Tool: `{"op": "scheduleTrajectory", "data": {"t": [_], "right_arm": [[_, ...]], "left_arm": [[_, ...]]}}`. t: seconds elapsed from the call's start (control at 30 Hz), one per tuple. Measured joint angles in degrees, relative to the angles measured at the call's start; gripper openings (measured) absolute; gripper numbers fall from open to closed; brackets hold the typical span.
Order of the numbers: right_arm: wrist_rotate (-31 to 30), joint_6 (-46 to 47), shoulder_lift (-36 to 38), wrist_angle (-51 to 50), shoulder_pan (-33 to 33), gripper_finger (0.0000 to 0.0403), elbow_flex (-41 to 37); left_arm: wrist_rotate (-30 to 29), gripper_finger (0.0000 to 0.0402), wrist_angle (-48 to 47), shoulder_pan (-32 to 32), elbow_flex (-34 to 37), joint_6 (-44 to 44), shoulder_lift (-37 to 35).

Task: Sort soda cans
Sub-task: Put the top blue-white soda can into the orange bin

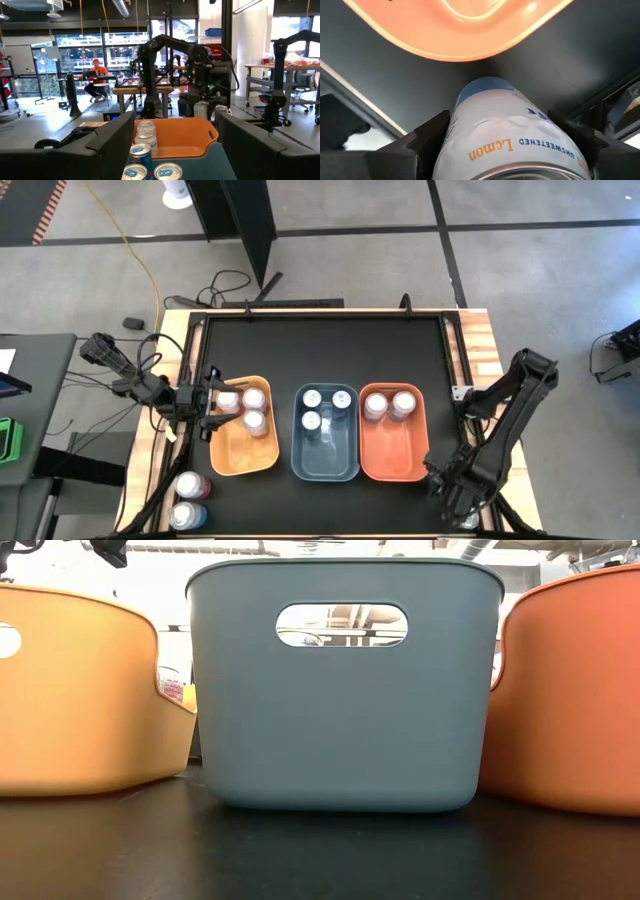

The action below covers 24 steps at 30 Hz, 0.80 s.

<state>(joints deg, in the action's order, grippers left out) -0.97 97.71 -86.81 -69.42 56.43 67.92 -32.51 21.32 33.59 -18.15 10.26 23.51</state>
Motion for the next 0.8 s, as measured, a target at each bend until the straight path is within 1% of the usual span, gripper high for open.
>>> {"op": "scheduleTrajectory", "data": {"t": [0.13, 0.3, 0.43, 0.5, 0.6, 0.67, 0.8], "right_arm": [[-0.07, -2.02, 4.77, -2.18, -0.55, 0.0307, 1.00], [-0.40, -4.93, 11.11, -6.78, -1.80, 0.0307, 5.01], [-0.99, -7.78, 15.86, -9.14, -4.45, 0.0307, 7.96], [-3.13, -9.44, 17.76, -10.01, -6.94, 0.0307, 9.10], [-6.73, -12.97, 19.15, -10.08, -12.43, 0.0307, 10.23], [-8.73, -16.60, 19.06, -9.30, -16.68, 0.0307, 10.47], [-9.27, -25.04, 16.38, -7.77, -25.31, 0.0307, 10.47]], "left_arm": [[0.00, 0.0277, -0.02, 0.01, 0.00, 0.02, 0.02], [0.00, 0.0277, -0.02, -0.01, 0.00, 0.04, 0.00], [-0.01, 0.0277, -0.02, -0.01, 0.00, 0.08, 0.00], [-0.02, 0.0277, -0.02, -0.01, 0.00, 0.23, 0.00], [-0.07, 0.0277, 0.02, -0.01, 0.00, 0.64, 0.00], [-0.09, 0.0277, 0.02, -0.01, 0.00, 0.71, 0.00], [-0.09, 0.0277, 0.04, 0.00, 0.00, 0.75, 0.00]]}}
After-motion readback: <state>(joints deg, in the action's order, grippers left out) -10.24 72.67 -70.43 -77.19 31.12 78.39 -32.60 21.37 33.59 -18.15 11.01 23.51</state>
